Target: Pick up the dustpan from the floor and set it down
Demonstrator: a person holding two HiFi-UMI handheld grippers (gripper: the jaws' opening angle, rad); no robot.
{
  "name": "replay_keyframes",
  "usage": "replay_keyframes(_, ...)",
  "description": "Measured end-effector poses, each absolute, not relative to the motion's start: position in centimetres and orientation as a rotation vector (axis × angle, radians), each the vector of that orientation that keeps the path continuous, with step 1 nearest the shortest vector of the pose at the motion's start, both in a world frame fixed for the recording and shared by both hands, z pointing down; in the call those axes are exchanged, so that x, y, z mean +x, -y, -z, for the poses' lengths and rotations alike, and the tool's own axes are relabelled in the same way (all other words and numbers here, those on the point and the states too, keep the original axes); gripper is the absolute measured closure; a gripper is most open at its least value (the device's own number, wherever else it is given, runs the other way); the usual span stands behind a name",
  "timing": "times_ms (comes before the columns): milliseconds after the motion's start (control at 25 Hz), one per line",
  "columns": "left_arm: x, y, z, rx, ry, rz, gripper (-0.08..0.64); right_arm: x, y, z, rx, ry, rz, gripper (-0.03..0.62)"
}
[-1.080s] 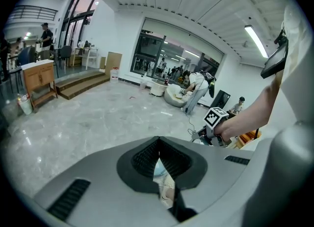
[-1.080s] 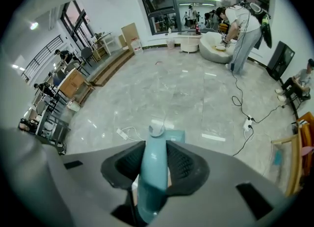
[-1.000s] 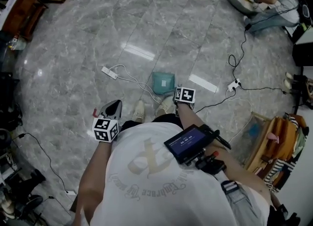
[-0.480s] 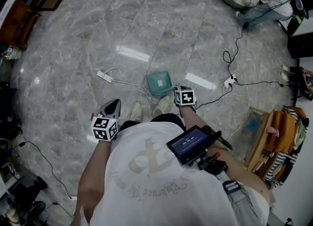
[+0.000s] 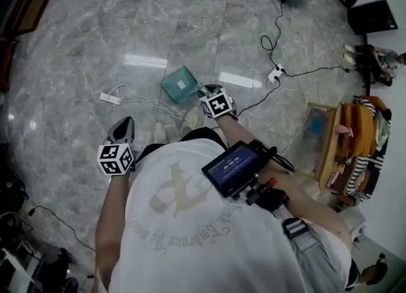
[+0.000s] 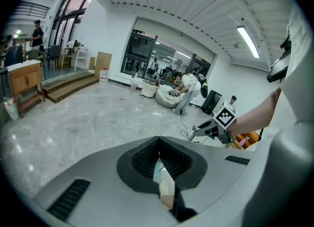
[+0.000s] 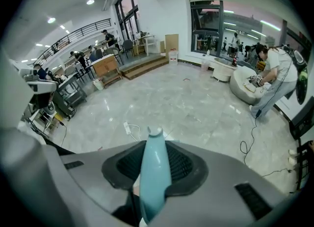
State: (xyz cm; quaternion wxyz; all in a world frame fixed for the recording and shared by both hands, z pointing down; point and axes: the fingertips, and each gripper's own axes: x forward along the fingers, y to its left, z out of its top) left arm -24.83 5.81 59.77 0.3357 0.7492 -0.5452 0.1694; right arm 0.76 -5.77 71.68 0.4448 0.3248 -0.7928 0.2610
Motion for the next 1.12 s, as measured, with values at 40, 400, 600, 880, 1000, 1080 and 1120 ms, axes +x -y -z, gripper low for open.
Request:
replay_keyframes(40,-24.7,-5.5,-59.9,1.96,1.416,-0.442,0.548,0.7,5.9,-71.4,0.8,1.974,-0.641,0.468)
replay_keyframes(400,-21.9,-2.8,-59.8,2.044,1.341,-0.459,0.548,2.0,6.1,-67.4,0.788,2.06,-0.621,0.468)
replay_keyframes(600,-19.7,-1.5,-59.4,2.097,1.289,-0.472,0.548,3.7,6.1,-64.8,0.802,2.1,-0.6,0.468)
replay_keyframes(880,-18.1,0.2,-60.6,2.165,1.18,-0.492,0.548,5.0,6.1,-62.6,0.889,2.114,-0.581,0.468)
replay_keyframes(1000,-15.8,0.6,-59.6,2.201,1.144,-0.518,0.548,7.4,5.8,-60.3,0.924,2.133,-0.564,0.468)
replay_keyframes(1080,-14.9,0.4,-59.7,2.214,1.116,-0.524,0.548,8.4,5.2,-59.5,0.947,2.135,-0.552,0.468)
replay_keyframes(1120,-14.5,0.3,-59.8,2.222,1.101,-0.526,0.548,8.8,4.7,-59.3,0.962,2.135,-0.548,0.468)
